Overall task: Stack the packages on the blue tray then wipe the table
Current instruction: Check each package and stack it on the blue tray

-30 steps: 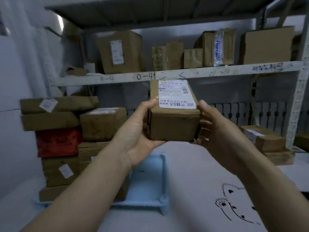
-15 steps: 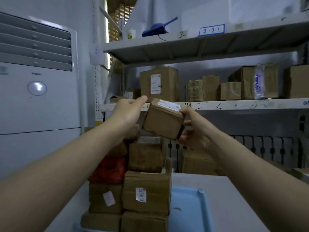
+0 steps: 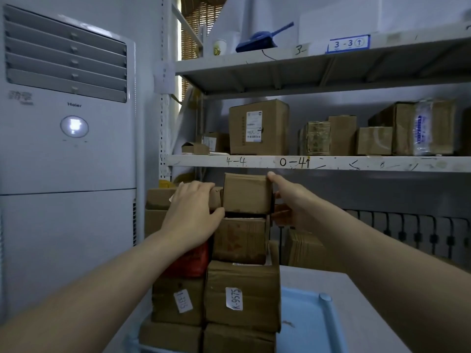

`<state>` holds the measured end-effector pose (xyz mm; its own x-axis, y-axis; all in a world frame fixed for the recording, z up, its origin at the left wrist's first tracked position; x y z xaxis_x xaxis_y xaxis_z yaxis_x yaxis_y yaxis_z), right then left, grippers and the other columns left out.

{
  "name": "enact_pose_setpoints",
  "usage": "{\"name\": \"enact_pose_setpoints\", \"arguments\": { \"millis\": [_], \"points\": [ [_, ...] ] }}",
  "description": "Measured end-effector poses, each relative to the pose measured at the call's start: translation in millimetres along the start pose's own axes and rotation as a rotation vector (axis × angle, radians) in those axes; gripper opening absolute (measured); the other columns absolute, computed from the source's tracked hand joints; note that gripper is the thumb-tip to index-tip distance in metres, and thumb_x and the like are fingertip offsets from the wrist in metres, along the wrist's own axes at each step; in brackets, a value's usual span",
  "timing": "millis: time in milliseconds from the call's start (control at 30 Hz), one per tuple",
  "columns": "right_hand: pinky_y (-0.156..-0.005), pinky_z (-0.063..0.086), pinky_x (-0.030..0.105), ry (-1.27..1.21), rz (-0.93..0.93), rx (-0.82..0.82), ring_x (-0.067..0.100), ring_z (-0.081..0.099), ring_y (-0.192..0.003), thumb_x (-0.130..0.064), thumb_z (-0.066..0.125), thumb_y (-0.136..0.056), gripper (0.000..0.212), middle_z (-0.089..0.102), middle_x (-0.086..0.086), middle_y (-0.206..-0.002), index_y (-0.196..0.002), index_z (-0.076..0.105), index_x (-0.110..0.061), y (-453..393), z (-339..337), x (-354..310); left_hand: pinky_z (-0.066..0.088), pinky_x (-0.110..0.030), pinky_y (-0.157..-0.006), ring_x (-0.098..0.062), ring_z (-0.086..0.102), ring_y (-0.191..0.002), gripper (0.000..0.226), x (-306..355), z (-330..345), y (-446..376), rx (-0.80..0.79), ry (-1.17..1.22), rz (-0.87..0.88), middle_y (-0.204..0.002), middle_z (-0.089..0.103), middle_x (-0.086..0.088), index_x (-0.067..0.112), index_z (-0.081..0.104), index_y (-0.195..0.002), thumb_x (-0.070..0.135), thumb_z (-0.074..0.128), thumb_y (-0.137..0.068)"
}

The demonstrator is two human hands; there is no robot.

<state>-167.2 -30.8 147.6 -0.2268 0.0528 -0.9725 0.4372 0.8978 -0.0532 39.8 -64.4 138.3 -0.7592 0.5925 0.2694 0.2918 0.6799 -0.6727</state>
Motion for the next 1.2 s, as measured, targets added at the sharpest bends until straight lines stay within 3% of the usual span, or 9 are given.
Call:
{"name": "enact_pose_setpoints", "arguments": {
  "millis": [200,367,433,533,667,733,833,967,1200],
  "points": [
    [-0.069,0.054,0.036,-0.014,-0.004,-0.017,0.028,0.067,-0.089,-0.068,0.049,-0.090,0.065,0.066,0.017,-0.108,-0.115,0.058,-0.009,-0.8,-5.6,5.2,0.026,-0.042,-0.117,-0.022,0.036,-0.132,0.058,4.2,0.0,1.0,0.045,0.012,0.006,-0.136,0.049,-0.001,0.019,0.046,-0.140,0.041,0.063,-0.089],
    [-0.072,0.053,0.036,-0.031,-0.022,-0.028,0.027,0.063,-0.074,-0.065,0.047,-0.093,0.058,0.060,0.014,-0.087,-0.089,0.059,-0.008,0.8,-7.1,12.2,0.022,-0.045,-0.119,-0.022,0.034,-0.133,0.058,10.9,-0.4,3.1,0.050,-0.015,0.009,-0.138,0.048,-0.002,0.019,0.044,-0.140,0.040,0.063,-0.090],
    [-0.074,0.055,0.037,-0.042,-0.018,-0.034,0.029,0.065,-0.077,-0.067,0.048,-0.091,0.063,0.063,0.015,-0.089,-0.098,0.061,-0.006,1.7,-10.1,13.4,0.021,-0.045,-0.120,-0.022,0.033,-0.136,0.061,14.2,-0.4,3.6,0.057,-0.018,0.013,-0.141,0.046,-0.003,0.018,0.042,-0.143,0.040,0.063,-0.090],
    [-0.084,0.059,0.043,-0.024,-0.038,-0.056,0.030,0.070,-0.090,-0.065,0.050,-0.091,0.066,0.065,0.017,-0.110,-0.120,0.057,-0.007,4.0,-12.1,14.4,0.018,-0.045,-0.121,-0.022,0.032,-0.138,0.065,16.9,0.2,3.2,0.074,-0.033,0.035,-0.144,0.045,-0.002,0.019,0.039,-0.146,0.040,0.064,-0.090],
    [-0.088,0.058,0.045,0.032,-0.098,-0.098,0.029,0.066,-0.099,-0.059,0.055,-0.092,0.073,0.057,0.014,-0.126,-0.147,0.036,-0.014,13.2,-8.8,14.8,0.006,-0.045,-0.123,-0.021,0.036,-0.137,0.058,9.3,1.3,0.1,0.052,-0.142,0.047,-0.139,0.051,0.002,0.025,0.045,-0.140,0.044,0.063,-0.088],
    [-0.086,0.057,0.042,0.059,-0.167,-0.105,0.029,0.062,-0.108,-0.054,0.060,-0.091,0.082,0.042,0.012,-0.148,-0.156,0.021,-0.025,16.8,-7.2,12.9,0.015,-0.044,-0.120,-0.021,0.041,-0.132,0.051,4.0,-0.4,-2.5,0.046,-0.136,0.027,-0.135,0.055,0.002,0.026,0.049,-0.136,0.040,0.063,-0.089],
    [-0.097,0.052,0.046,0.088,-0.269,-0.084,0.032,0.049,-0.129,-0.042,0.070,-0.089,0.087,0.029,0.008,-0.159,-0.157,0.016,-0.033,21.1,-5.4,7.0,0.029,-0.039,-0.111,-0.022,0.046,-0.126,0.046,0.5,-3.2,-5.2,0.055,-0.138,0.030,-0.130,0.058,0.001,0.024,0.052,-0.133,0.031,0.063,-0.089],
    [-0.109,0.042,0.047,0.119,-0.341,-0.084,0.031,0.045,-0.134,-0.027,0.070,-0.090,0.077,0.037,0.010,-0.155,-0.154,0.028,-0.030,23.2,0.8,-3.9,0.032,-0.039,-0.108,-0.023,0.045,-0.125,0.046,-0.9,-3.5,-6.5,0.038,-0.113,0.020,-0.130,0.057,0.000,0.023,0.051,-0.133,0.019,0.061,-0.089],
    [-0.096,0.046,0.036,0.159,-0.348,-0.070,0.028,0.052,-0.126,-0.017,0.066,-0.093,0.070,0.047,0.010,-0.146,-0.153,0.030,-0.025,23.4,5.1,-0.4,0.030,-0.038,-0.110,-0.023,0.043,-0.126,0.047,1.0,-1.5,-2.8,0.049,-0.083,0.025,-0.131,0.056,-0.001,0.021,0.051,-0.134,0.017,0.061,-0.089]
  ]
}}
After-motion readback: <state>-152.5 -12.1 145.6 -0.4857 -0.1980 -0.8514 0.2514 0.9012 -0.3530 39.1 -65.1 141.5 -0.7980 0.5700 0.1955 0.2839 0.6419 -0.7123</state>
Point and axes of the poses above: each hand's wrist, its own y-axis away from the middle knuckle, its own z-axis out of the palm, x = y × z, the point moved 4 cm from there along -y, towards the middle knuckle
